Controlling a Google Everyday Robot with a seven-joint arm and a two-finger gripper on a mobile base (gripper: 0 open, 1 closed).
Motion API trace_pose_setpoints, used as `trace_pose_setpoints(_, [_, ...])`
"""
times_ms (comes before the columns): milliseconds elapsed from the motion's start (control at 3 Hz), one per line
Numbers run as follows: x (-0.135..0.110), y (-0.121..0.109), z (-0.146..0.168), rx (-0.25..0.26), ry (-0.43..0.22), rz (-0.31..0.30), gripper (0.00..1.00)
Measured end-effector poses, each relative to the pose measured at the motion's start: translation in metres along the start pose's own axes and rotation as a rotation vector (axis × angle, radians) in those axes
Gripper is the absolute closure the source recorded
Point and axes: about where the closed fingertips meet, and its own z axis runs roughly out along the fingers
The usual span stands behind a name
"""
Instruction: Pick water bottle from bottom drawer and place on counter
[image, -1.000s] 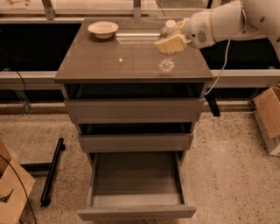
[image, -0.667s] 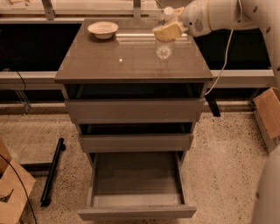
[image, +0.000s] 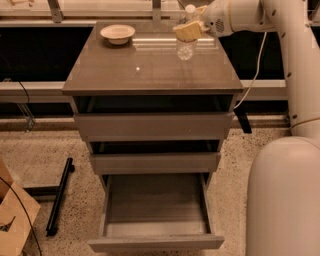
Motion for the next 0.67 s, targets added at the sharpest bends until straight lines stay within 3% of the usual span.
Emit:
trace_pose_setpoints(333, [0.023,-0.014,0.011,0.016,0.033,0.030,0.58])
trace_pose_setpoints(667, [0.062,-0.026,0.025,0.030,0.062,0.047,0.27])
